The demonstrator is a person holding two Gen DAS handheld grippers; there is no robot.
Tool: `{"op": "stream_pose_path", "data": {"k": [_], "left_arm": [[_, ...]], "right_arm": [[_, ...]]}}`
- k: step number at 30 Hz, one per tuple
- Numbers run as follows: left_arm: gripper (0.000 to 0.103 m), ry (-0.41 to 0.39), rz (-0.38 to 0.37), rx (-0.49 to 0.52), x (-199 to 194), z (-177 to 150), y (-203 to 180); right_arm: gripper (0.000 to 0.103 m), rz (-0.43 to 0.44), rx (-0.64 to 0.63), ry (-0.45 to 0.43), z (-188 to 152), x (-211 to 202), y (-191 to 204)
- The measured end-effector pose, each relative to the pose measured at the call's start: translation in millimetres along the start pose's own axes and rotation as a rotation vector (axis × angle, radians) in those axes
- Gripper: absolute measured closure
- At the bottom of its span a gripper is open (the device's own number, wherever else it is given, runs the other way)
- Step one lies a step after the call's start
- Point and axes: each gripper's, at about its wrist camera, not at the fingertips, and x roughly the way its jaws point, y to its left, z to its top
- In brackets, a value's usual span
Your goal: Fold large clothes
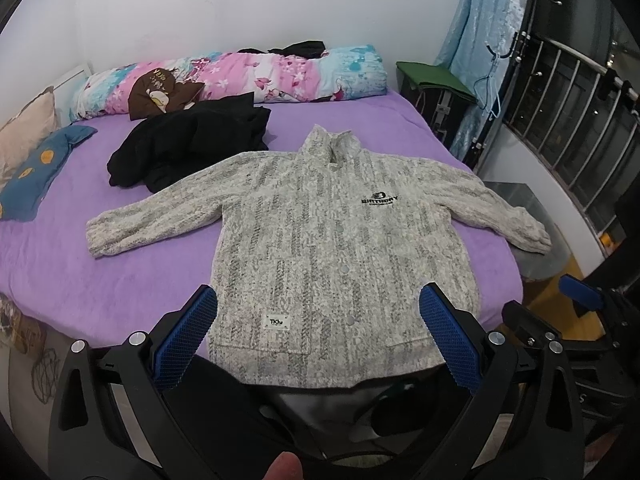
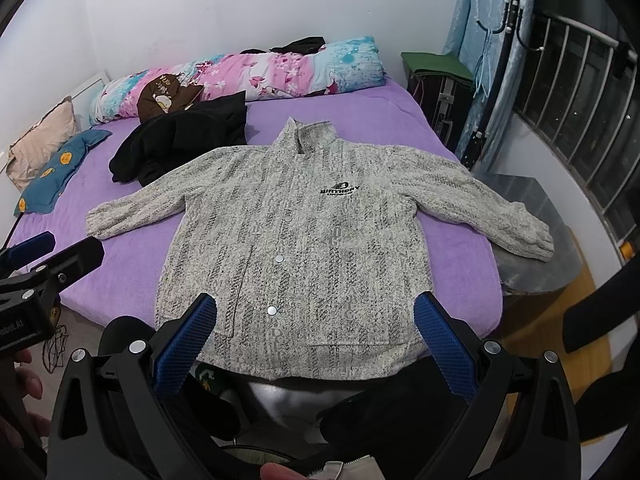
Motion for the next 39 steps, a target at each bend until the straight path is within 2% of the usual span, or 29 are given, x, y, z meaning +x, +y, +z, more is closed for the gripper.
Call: {"op": "stream_pose_path", "data": {"k": [9,17,20,23,28,29,31,35,39], "left_arm": [[0.006,0.005,-0.001,0.0,4.0,-1.5,4.8],[0.006,0.023,-0.033,-0.08,18.6,0.9,45.2],[0.006,0.025,-0.064,-0.158,32.3,4.3,77.4],[0.006,0.018,-0.14,-0.277,45.7,8.2,116.1],[0.006,0.006,-0.216,-0.43,67.8,8.2,176.3],[0.006,-0.002,-0.219,-0.452,73.2,7.1,190.3],[0.006,-0.018,-0.164,-0.47,83.2,6.0,214.5],[0.006,-0.028,-0.118,-0.542,109.7,2.9,264.3],[0.006,-0.039,-0.131,-0.652,148.6,-4.6,324.6]], "right_arm": [[0.006,-0.001,-0.023,0.0,4.1,3.6,9.8],[0.006,-0.008,-0.077,0.016,10.5,15.5,35.8],[0.006,-0.007,-0.091,0.032,13.4,22.2,43.9],[0.006,0.073,-0.089,0.038,17.3,33.1,52.3],[0.006,0.137,-0.081,0.069,24.4,61.5,73.2],[0.006,0.142,-0.087,0.072,25.5,65.3,77.5],[0.006,0.147,-0.134,0.073,29.2,77.6,97.7],[0.006,0.162,-0.192,0.113,36.3,104.7,129.0],[0.006,0.178,-0.227,0.137,40.9,124.6,150.9]]}}
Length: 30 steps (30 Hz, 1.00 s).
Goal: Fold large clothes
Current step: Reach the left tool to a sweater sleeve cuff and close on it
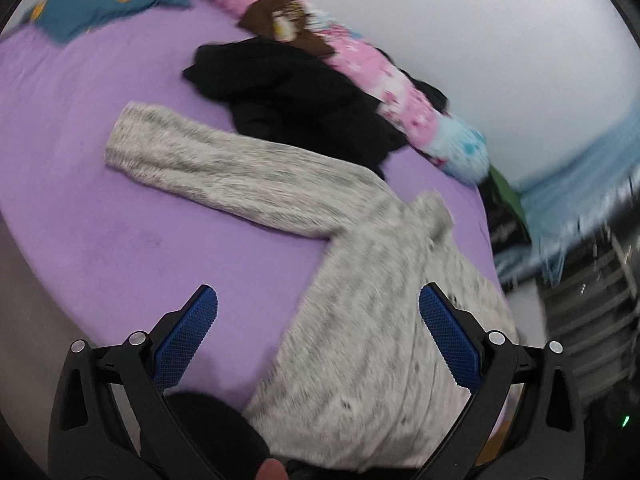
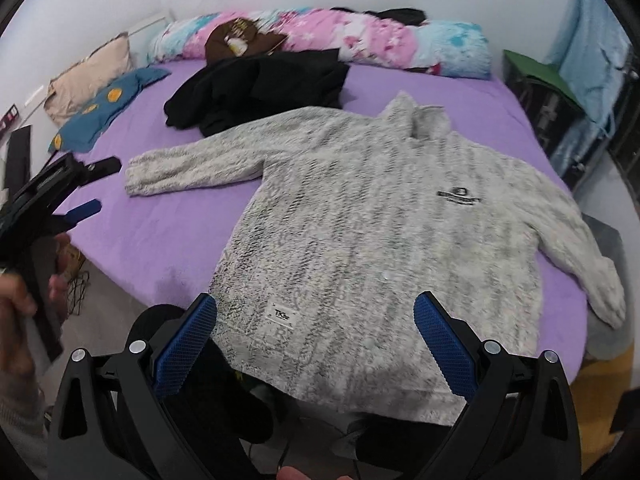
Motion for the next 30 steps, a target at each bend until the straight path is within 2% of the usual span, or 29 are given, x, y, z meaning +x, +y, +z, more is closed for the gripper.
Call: {"op": "stream_pose_path", "data": {"k": [3,8,12,13,15,18,20,24,27,28,30], "left_arm": [[0.006,-0.019,-0.028,-0.093,29.6,23.5,48.2],[0.006,-0.083,0.032,-0.166,68.1,57.2,114.8],[0.006,-0.078,0.058,-0.252,95.7,79.9,156.3],[0.006,-0.078,0.041,-0.306,100.8,85.1,169.9],[0.006,-0.083,0.028,-0.343,106.9,92.0,182.3],[0.006,-0.088,0.08,-0.331,116.3,100.9,192.4],[0.006,-0.085,0.09,-0.344,125.3,103.4,203.7],[0.006,-0.092,0.032,-0.396,140.0,108.0,224.3],[0.006,-0.093,0.028,-0.422,152.2,113.4,235.6],[0.006,-0.099,0.0,-0.442,155.7,115.3,240.6],[0.006,-0.11,-0.008,-0.457,158.5,117.4,246.1]], "right_arm": [[0.006,0.017,0.004,-0.009,8.7,9.7,3.3],[0.006,0.04,0.031,-0.005,19.6,23.1,4.3],[0.006,0.025,0.021,0.027,23.7,38.6,7.9],[0.006,0.021,0.023,0.037,24.2,41.7,7.6],[0.006,0.008,0.019,0.051,25.1,47.0,8.5],[0.006,0.009,0.003,0.056,28.6,54.0,10.9],[0.006,0.001,0.003,0.06,31.2,59.2,11.6],[0.006,0.005,-0.003,0.037,37.9,61.7,14.8],[0.006,0.001,-0.02,0.04,37.8,62.7,17.8],[0.006,-0.004,-0.024,0.041,37.6,63.0,17.2],[0.006,-0.004,-0.019,0.032,38.2,61.2,15.0]]}}
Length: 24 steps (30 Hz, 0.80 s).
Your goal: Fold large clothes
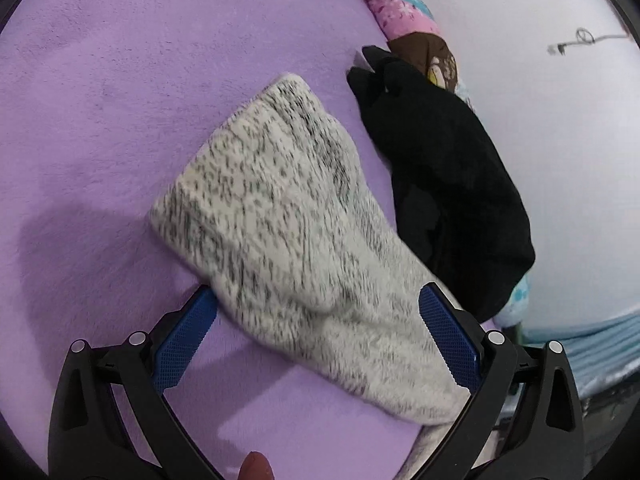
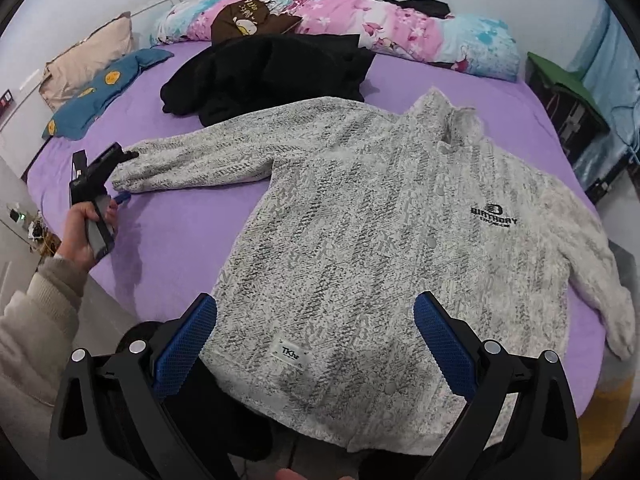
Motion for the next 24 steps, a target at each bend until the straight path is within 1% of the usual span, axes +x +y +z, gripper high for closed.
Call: {"op": "stream_pose_path", "data": {"k": [1,2,4,5,6,7,8,10,11,13,14,16,20,22,24], "left_arm": [[0.006,-0.001,-0.007,-0.009,2.5,2.8,2.7],[0.009,-0.005,-0.008,-0.017,4.3,4.8,4.6],[0.018,-0.015,0.007,-0.027,6.7,6.7,7.4],[0.032,-0.025,0.058,-0.019,9.6,7.8,7.6],[0.043,-0.021,0.111,-0.007,12.4,7.6,6.2],[0.044,-0.019,0.145,0.004,14.1,6.4,5.4],[0.046,-0.024,0.155,0.015,12.8,4.1,4.4],[0.053,-0.032,0.158,0.01,11.1,2.8,5.6],[0.063,-0.036,0.144,-0.006,8.7,2.2,8.2],[0.073,-0.045,0.116,-0.013,2.2,-0.3,9.5],[0.081,-0.064,0.119,0.026,-2.6,-2.1,3.1],[0.085,-0.098,0.136,0.111,-10.9,-5.7,-14.3],[0.089,-0.145,0.126,0.163,-25.2,-9.1,-44.6],[0.089,-0.163,0.125,0.186,-34.1,-14.4,-58.2],[0.089,-0.187,0.125,0.23,-45.1,-23.1,-76.6]], "right_arm": [[0.006,0.003,0.004,-0.002,0.5,-0.7,-1.6],[0.006,0.008,0.01,-0.004,1.2,-1.5,-3.5],[0.006,-0.001,0.013,-0.003,2.0,-1.2,-5.7],[0.006,-0.033,0.004,0.002,1.9,-0.2,-5.9],[0.006,-0.082,-0.009,0.008,0.9,1.3,-4.9],[0.006,-0.122,-0.018,0.018,0.2,3.7,-4.4],[0.006,-0.126,-0.013,0.034,-0.6,6.3,-6.3],[0.006,-0.108,0.009,0.046,-2.4,7.8,-12.0],[0.006,-0.104,0.019,0.048,-2.7,7.2,-13.8],[0.006,-0.096,0.022,0.052,-3.2,6.2,-16.7],[0.006,-0.097,0.022,0.051,-3.9,4.8,-17.3],[0.006,-0.104,0.024,0.041,-4.1,3.8,-17.7],[0.006,-0.09,0.04,0.024,-5.7,-5.0,-20.1],[0.006,-0.057,0.06,0.013,-4.9,-10.5,-25.5],[0.006,-0.036,0.075,0.003,-2.3,-14.9,-30.6]]}}
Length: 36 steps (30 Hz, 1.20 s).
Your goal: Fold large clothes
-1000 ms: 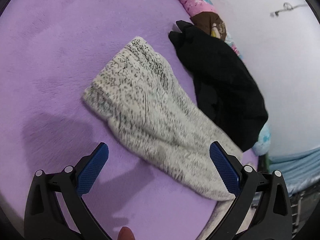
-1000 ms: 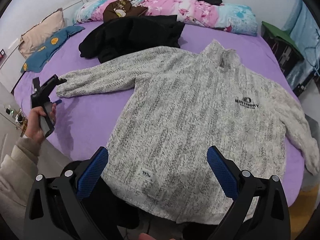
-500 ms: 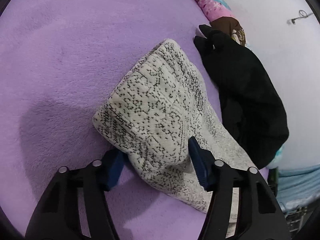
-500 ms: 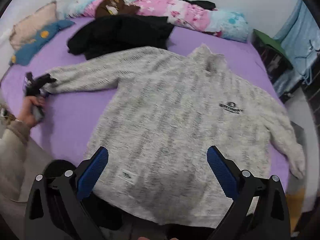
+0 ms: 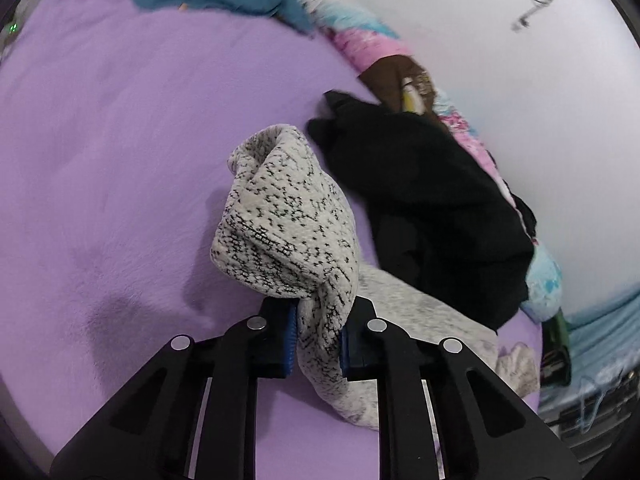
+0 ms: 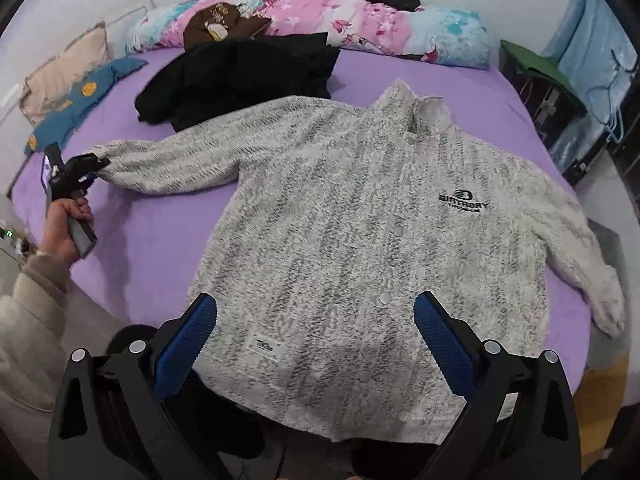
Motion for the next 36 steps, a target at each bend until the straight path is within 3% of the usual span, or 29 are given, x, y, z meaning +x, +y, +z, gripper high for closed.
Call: {"op": "stream_pose_path", "data": {"k": [5,10,17,22,24,29,36], "left_arm": [[0.089,-0.088,0.002,0.151,-41.9,-9.2,-57.1],[0.089,-0.172,-0.015,0.334,-85.8,-26.4,-125.4],[0.089,-0.267,-0.05,0.53,-149.1,-84.9,-214.9],[0.089,-0.317,-0.083,0.605,-178.5,-116.8,-256.6],[0.089,-0.328,-0.095,0.638,-189.4,-129.1,-271.5],[0.089,-0.348,-0.118,0.715,-205.8,-150.7,-303.1],[0.089,-0.384,-0.147,0.844,-227.1,-189.1,-341.1]], "right_arm": [[0.006,0.041,0.038,-0.02,13.7,-14.4,-15.6],[0.006,0.16,0.133,-0.042,43.3,-39.2,-41.2],[0.006,0.145,0.073,-0.015,82.7,-62.4,-55.0],[0.006,0.242,0.125,0.066,116.3,-72.6,-68.5],[0.006,0.259,0.154,0.056,129.0,-78.7,-73.1],[0.006,0.41,0.274,0.136,171.3,-80.6,-85.0],[0.006,0.583,0.24,0.26,225.4,-88.6,-44.5]]}}
